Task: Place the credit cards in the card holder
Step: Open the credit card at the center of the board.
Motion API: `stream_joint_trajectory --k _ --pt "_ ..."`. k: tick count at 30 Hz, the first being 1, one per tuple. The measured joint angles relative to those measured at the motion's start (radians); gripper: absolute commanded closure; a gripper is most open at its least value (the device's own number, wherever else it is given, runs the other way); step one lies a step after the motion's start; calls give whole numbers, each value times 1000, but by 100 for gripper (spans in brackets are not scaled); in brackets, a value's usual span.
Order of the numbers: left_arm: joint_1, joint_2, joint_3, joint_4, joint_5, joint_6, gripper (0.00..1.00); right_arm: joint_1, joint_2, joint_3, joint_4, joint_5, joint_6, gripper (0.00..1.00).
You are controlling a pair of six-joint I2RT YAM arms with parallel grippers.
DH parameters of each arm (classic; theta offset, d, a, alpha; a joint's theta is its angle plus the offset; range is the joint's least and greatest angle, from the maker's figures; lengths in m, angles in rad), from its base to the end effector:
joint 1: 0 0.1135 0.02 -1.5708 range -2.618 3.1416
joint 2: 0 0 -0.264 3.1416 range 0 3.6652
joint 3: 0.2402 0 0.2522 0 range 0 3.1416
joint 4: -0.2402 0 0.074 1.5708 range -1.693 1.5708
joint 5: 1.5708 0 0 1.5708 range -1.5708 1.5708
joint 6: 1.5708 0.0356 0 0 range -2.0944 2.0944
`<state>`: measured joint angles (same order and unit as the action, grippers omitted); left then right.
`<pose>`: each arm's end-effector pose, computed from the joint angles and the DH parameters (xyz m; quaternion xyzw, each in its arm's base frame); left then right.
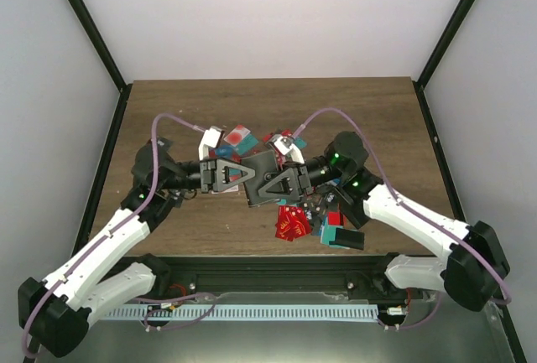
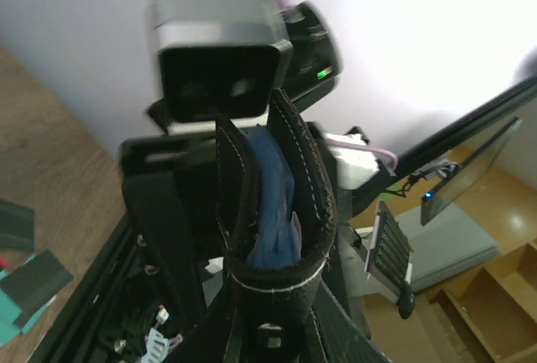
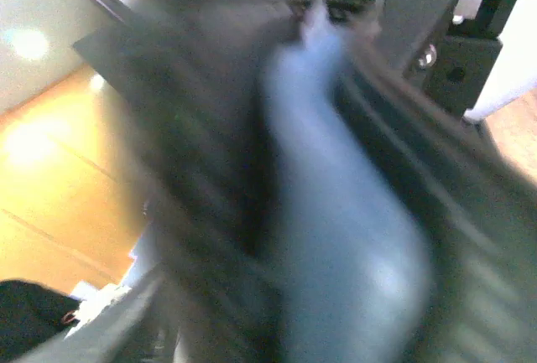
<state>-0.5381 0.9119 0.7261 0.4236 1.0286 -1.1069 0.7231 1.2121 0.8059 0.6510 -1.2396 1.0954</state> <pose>0.1561 -0.1287 0.3577 0.2201 0.6251 -0.7084 0.2427 0.1720 0.1967 0.3398 -0.3572 0.5771 0.7258 0.1120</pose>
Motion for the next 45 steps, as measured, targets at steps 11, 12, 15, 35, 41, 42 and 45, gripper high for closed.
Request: stream_joint_trajectory --k 11,12,15,35,41,42,45 --pt "-5 2 219 -600 -204 395 96 -8 -140 193 -801 304 -441 3" --pt "-5 3 235 -638 -227 426 96 -8 -140 205 -856 344 -462 1" --pt "-5 17 254 -726 -271 493 96 -8 -138 222 -976 443 -499 1" --pt "-5 29 254 -901 -341 587 96 74 40 383 -1173 748 -539 16" --pt "-5 15 253 -938 -370 587 96 91 76 417 -1216 771 -549 19" --pt "-5 15 250 -942 -372 587 96 92 79 418 -1221 777 -549 19" --pt "-5 15 240 -950 -378 587 96 101 86 420 -1244 804 -543 20"
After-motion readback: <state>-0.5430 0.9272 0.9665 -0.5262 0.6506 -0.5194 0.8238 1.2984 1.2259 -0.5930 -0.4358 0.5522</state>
